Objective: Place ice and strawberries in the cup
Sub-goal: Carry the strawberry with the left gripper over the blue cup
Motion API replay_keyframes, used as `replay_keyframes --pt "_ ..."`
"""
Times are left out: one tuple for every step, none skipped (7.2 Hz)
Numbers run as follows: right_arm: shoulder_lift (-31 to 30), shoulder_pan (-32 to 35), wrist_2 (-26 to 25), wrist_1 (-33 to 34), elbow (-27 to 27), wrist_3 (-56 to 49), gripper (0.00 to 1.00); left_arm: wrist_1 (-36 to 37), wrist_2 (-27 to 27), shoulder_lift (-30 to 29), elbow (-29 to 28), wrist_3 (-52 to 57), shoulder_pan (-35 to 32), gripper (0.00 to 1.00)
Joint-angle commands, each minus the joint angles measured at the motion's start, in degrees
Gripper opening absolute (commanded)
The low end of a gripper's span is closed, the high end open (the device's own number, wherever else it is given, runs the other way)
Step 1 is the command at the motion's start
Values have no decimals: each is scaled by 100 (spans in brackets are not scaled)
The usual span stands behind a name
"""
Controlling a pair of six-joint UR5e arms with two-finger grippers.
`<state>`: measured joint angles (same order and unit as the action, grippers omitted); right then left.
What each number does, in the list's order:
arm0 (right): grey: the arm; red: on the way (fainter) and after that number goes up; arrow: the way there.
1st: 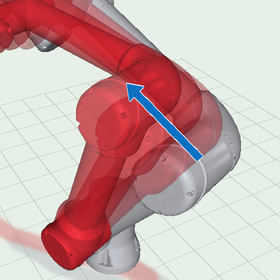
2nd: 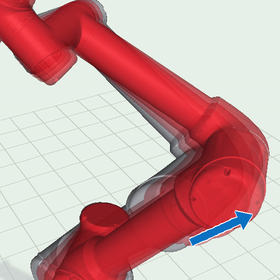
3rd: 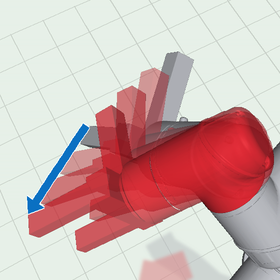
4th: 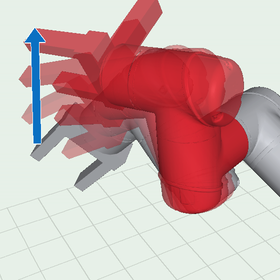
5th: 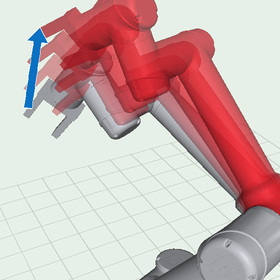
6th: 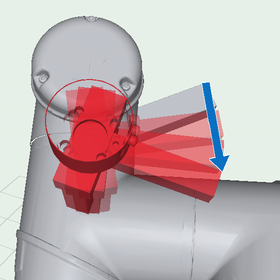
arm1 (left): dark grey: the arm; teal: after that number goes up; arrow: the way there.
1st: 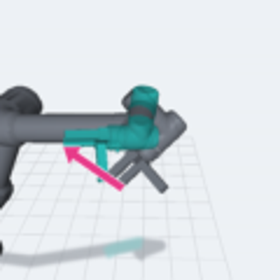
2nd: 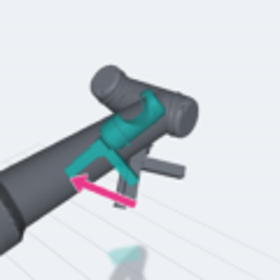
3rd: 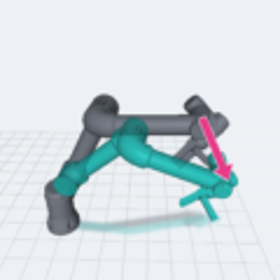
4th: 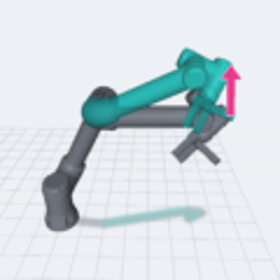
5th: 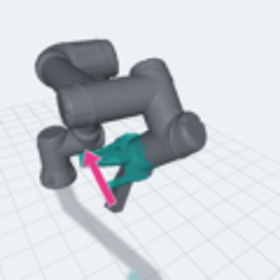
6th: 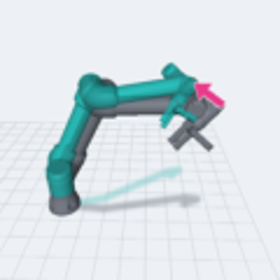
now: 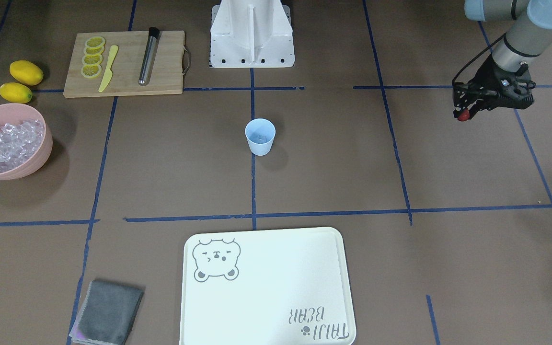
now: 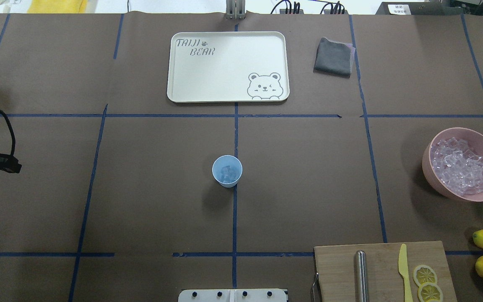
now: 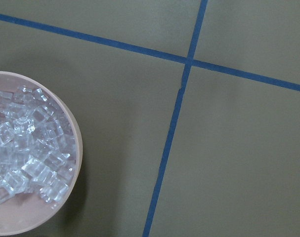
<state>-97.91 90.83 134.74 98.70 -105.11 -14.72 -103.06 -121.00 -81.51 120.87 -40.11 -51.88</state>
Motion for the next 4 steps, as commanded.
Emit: replay_keyframes --pt "0 31 0 0 -1 -31 100 1467 24 -756 726 91 -6 3" --pt "0 66 -9 -9 -1 -74 100 2117 50 -1510 718 13 46 3" --pt "-9 119 -9 -9 -9 -118 100 2785 41 -2213 710 -5 142 3" --pt "-26 136 -9 -9 -53 -110 100 3157 67 -2734 701 -502 439 3"
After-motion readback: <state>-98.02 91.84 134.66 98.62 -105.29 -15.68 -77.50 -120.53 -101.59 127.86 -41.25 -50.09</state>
